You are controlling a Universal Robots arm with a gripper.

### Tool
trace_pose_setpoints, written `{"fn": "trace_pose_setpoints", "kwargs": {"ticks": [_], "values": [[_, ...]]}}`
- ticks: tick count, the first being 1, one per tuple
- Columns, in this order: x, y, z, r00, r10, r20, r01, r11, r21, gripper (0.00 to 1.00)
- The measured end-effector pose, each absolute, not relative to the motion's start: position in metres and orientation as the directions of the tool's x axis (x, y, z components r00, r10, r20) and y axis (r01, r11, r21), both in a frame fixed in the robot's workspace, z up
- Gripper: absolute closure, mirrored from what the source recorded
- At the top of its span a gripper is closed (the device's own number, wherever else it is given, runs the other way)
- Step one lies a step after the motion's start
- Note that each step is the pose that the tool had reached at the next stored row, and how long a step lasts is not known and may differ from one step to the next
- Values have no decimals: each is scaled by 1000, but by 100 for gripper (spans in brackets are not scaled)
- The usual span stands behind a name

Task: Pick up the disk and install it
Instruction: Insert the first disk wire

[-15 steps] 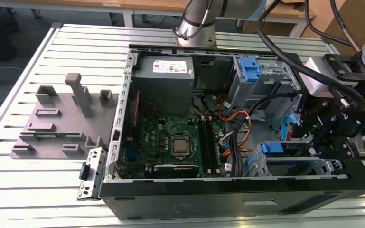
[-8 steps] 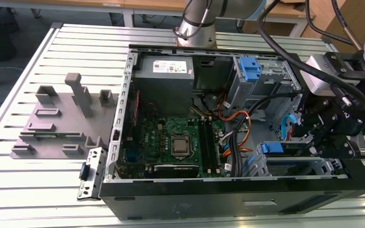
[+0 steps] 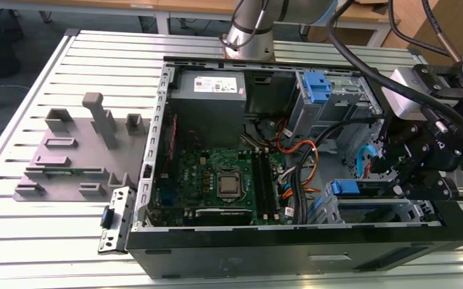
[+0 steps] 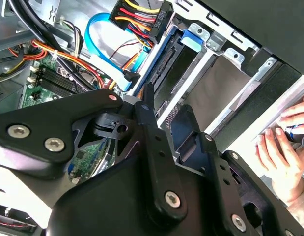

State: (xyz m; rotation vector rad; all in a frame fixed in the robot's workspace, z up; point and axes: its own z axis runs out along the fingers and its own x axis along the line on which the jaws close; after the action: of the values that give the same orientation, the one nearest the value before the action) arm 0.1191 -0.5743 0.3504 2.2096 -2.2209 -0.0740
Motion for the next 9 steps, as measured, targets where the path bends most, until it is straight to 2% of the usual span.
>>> {"fn": "trace_pose_setpoints", "kwargs": {"ticks": [9], "values": [[119,-574,351,-6,-1000,-25,-999,5,39,58]]}}
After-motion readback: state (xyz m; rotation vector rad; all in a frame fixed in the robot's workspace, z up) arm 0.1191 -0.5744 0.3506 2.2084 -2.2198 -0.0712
